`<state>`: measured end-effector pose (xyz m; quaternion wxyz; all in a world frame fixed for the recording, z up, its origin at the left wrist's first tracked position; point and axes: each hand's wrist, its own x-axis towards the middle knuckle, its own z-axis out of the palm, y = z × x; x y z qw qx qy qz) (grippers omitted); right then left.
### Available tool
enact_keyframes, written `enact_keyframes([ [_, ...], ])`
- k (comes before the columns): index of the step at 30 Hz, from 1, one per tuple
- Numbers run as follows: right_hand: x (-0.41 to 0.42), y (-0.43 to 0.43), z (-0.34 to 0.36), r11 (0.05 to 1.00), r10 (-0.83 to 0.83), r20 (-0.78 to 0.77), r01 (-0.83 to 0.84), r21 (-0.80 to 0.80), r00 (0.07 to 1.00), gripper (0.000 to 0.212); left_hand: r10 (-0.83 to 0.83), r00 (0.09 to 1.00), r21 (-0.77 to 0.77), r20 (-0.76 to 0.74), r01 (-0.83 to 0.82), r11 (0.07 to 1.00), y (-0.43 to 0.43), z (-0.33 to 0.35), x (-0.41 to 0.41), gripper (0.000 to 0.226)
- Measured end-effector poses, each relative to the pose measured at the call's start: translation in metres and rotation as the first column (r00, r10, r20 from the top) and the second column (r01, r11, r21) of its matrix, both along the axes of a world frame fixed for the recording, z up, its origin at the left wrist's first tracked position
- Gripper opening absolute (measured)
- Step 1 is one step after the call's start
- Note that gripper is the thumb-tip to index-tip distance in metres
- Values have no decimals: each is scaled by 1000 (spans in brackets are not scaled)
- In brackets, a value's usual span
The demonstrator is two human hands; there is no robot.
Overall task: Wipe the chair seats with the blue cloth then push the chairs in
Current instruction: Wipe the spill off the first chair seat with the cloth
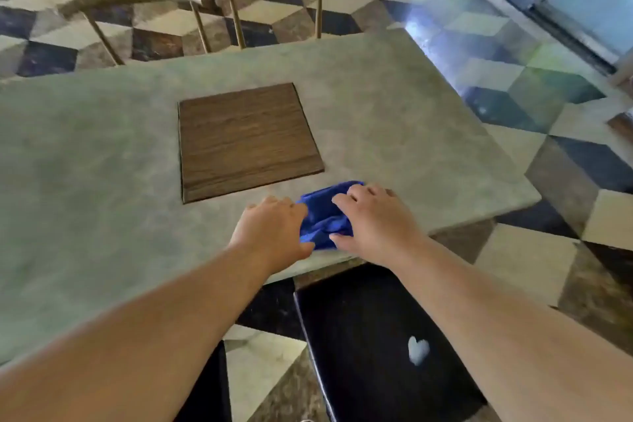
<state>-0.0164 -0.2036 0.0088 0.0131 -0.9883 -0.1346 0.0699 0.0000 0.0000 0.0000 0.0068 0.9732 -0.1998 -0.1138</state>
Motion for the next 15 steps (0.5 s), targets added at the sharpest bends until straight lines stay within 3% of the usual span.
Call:
enact_keyframes([
  [8,3,6,-44,998,34,28,-35,48,999,21,-22,1000,10,-8,22,1000,-7,-37,6,24],
  [15,3,25,-18,992,23,149,-40,117,989,11,105,993,-195,55,-93,976,14,-1,-2,12],
])
